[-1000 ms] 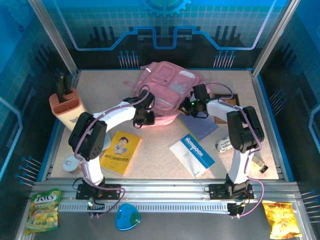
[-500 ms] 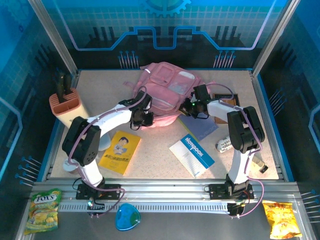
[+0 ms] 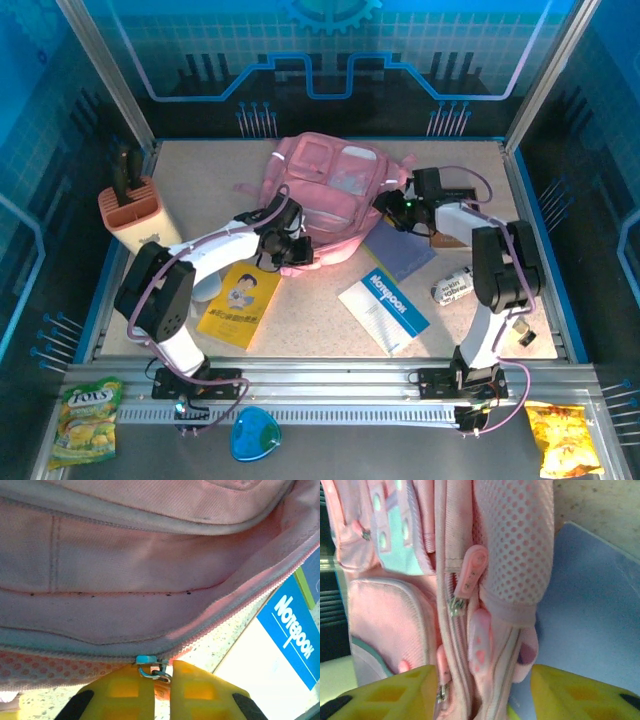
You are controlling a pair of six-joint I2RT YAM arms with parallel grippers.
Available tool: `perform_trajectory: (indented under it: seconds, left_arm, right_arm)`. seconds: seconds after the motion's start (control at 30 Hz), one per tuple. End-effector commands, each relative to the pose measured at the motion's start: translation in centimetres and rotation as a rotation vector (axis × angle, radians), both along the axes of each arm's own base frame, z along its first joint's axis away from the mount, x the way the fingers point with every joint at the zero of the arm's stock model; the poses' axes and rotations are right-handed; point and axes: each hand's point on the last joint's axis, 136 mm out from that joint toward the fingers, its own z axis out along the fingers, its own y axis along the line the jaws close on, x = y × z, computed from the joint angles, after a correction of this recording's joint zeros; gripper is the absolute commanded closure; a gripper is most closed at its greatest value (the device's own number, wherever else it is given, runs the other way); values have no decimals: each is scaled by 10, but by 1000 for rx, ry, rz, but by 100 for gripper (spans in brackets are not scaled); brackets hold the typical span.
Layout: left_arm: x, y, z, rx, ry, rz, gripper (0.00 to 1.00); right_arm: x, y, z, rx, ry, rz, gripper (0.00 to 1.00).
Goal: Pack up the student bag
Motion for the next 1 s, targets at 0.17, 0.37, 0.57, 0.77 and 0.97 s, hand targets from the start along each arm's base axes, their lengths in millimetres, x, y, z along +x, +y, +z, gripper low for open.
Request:
perform_trajectory:
  seconds: [0.17,0.37,0.57,0.77,0.97]
  left_arm:
    - [-2,-28,7,-44,23,-42,100]
    - [-2,-37,8,-32,19,-57,100]
    - [-3,-35,4,-9,29,-52,100]
    - [-3,-14,6,37,27,-12,100]
    - [-3,30,2,46,54,75,100]
  right_arm:
    - [-78,33,13,37,129,-132,27]
    - [-102,63,-5,-27,198,-159,25]
    - [-93,78,-28,-135,212,-125,26]
    - [-87,69,-46,-252,216,-114,55]
    - [-73,39,-26,-387,98,-126,74]
